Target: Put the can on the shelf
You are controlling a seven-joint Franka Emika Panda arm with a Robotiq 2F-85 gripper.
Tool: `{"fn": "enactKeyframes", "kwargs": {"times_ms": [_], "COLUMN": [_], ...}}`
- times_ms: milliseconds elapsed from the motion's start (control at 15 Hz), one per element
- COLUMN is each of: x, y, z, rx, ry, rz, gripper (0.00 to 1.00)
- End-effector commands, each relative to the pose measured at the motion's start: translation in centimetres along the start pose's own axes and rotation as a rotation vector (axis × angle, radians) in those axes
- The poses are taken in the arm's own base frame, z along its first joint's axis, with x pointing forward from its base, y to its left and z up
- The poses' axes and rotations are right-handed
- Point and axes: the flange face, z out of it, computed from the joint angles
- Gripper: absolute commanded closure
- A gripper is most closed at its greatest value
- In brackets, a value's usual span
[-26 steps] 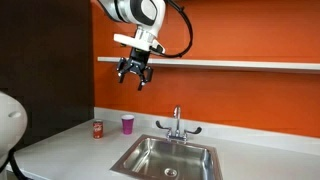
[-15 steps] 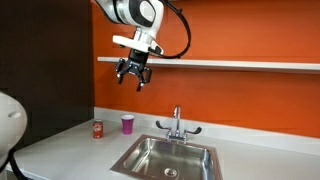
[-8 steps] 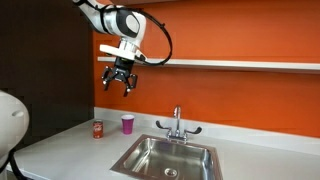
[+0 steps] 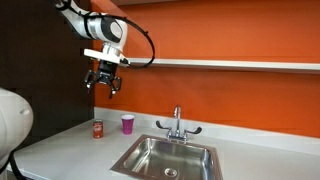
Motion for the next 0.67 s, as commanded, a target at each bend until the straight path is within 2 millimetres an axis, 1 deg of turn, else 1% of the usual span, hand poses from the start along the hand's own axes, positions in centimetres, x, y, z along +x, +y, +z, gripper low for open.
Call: {"fn": "enactKeyframes", "kwargs": {"times_ms": [0, 200, 600], "x": [1.4, 2.7, 5.4], "y": [-1.4, -1.7, -0.8], "z": [0.9, 2.1, 5.4], "rx": [-0.016, -0.025, -0.046], "ry": [0.019, 0.037, 0.058], "rz": [-0.045, -0.057, -0.055], "gripper": [0.00, 0.00, 0.00]}}
